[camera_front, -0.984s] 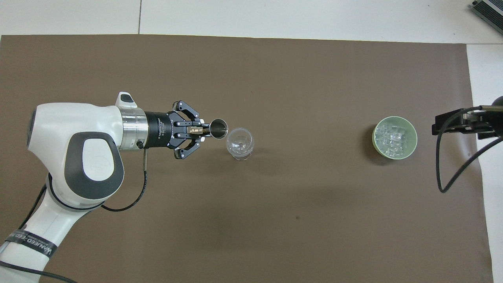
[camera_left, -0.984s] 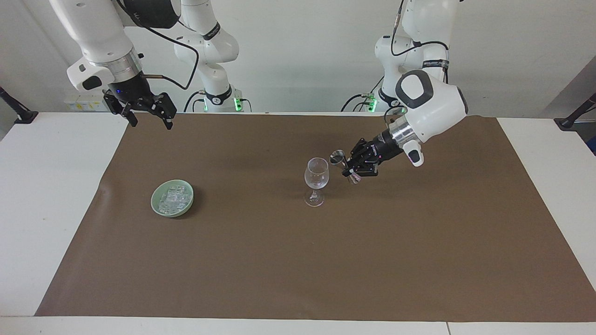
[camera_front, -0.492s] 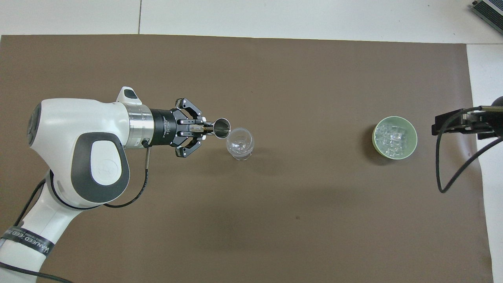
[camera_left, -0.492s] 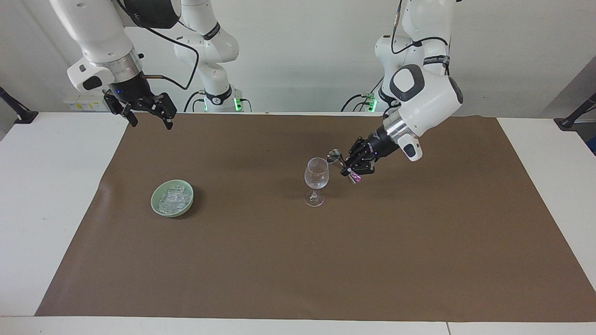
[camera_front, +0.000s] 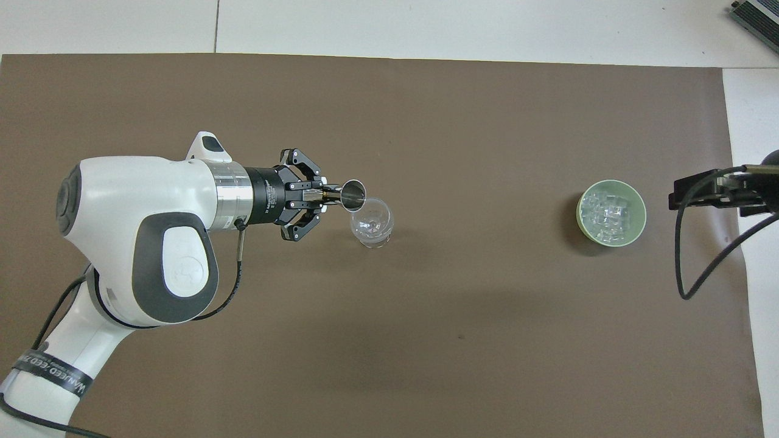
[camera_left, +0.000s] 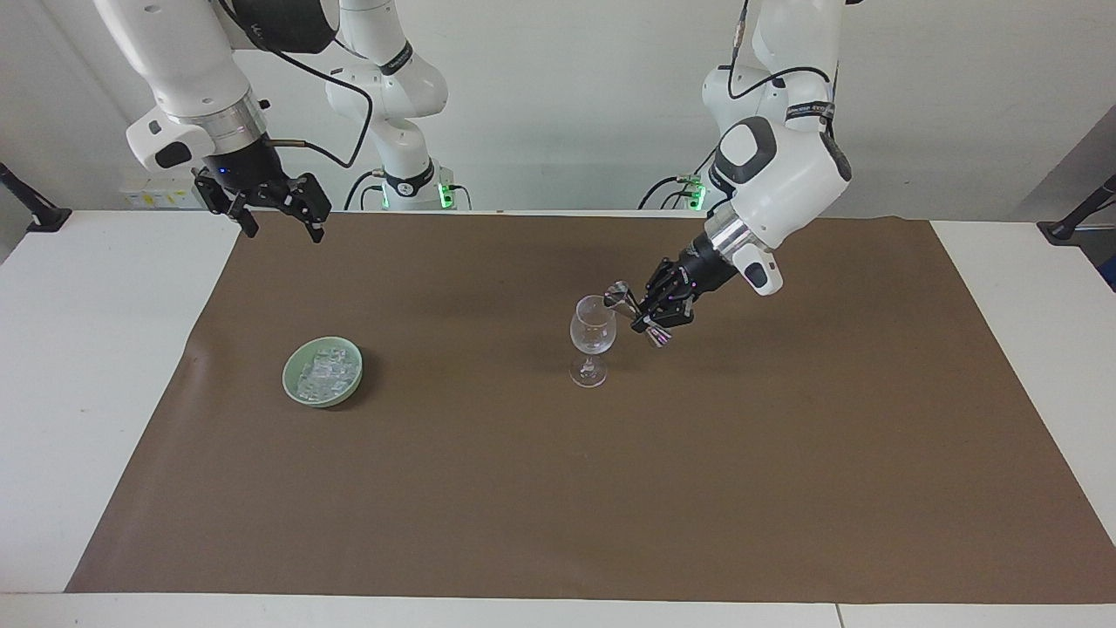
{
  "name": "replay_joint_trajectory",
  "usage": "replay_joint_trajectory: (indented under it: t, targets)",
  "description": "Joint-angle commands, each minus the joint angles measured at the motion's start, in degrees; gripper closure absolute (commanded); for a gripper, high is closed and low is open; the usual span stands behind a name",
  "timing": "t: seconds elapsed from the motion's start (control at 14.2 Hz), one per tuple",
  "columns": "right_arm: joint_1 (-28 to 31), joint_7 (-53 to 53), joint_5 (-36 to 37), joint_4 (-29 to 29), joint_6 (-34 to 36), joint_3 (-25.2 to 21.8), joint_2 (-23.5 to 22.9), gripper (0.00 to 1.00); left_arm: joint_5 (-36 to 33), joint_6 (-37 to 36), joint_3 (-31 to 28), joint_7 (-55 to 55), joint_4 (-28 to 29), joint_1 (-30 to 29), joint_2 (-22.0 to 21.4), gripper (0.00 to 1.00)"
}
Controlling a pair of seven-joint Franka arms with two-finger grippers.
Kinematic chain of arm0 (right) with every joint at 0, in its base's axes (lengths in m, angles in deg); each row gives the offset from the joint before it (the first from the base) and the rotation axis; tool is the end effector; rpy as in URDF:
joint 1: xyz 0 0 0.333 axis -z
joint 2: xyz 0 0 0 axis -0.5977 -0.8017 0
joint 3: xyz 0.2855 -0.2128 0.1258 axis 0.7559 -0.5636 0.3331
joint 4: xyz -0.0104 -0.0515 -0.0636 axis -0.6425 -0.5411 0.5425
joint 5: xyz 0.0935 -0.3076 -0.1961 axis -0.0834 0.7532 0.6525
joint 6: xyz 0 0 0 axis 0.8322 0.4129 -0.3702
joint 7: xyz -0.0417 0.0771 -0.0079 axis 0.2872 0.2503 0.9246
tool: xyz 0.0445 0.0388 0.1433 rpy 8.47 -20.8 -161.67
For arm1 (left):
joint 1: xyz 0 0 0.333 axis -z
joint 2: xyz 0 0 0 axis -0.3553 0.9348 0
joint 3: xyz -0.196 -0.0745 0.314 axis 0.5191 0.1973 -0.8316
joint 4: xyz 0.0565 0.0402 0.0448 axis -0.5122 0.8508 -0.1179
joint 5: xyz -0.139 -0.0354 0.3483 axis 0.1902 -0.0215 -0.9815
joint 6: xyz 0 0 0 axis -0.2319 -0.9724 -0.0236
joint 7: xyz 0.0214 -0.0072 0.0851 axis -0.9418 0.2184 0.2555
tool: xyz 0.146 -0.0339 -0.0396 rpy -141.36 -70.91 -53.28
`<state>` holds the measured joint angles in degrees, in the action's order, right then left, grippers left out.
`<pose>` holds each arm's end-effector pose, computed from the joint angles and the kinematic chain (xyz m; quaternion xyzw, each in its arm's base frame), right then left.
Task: Pour wine and add ice with both arms
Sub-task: 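Tilt the jigger over the clear glass with the left gripper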
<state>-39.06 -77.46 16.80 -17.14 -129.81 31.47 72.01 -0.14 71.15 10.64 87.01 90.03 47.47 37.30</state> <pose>0.5280 -0.0133 0.6401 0.9985 -0.0547 -0.0001 0.0020 0.5350 -0.2864 0.4954 0.7254 0.6005 -0.1477 0.3022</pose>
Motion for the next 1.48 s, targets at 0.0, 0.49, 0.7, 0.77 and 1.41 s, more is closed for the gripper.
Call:
replay_joint_trajectory:
  t: [0.0, 0.49, 0.7, 0.77, 1.41]
  targets:
    - [0.33, -1.82, -1.47, -1.97, -2.39, -0.13, 1.52, 0.00, -4.79, 1.18, -0.94, 1.74, -0.08, 1.55, -0.58, 1.00]
    - [0.42, -1.82, -1.47, -1.97, -2.58, -0.13, 1.43, 0.00, -11.91, 1.19, -1.11, 6.03, -1.13, 4.10, -0.58, 1.00]
    - [0.42, -1.73, -1.47, -1.97, -2.58, -0.13, 1.52, 0.00, -15.70, 1.19, -1.11, 7.54, -1.66, 5.07, -0.58, 1.00]
    - [0.42, -1.82, -1.47, -1.97, -2.58, -0.13, 1.43, 0.00, -17.27, 1.19, -1.11, 7.54, -1.75, 5.51, -0.58, 1.00]
    - [0.42, -1.73, -1.47, -1.97, -2.58, -0.13, 1.52, 0.00, -27.98, 0.66, -1.11, 8.51, -2.63, 6.48, -0.58, 1.00]
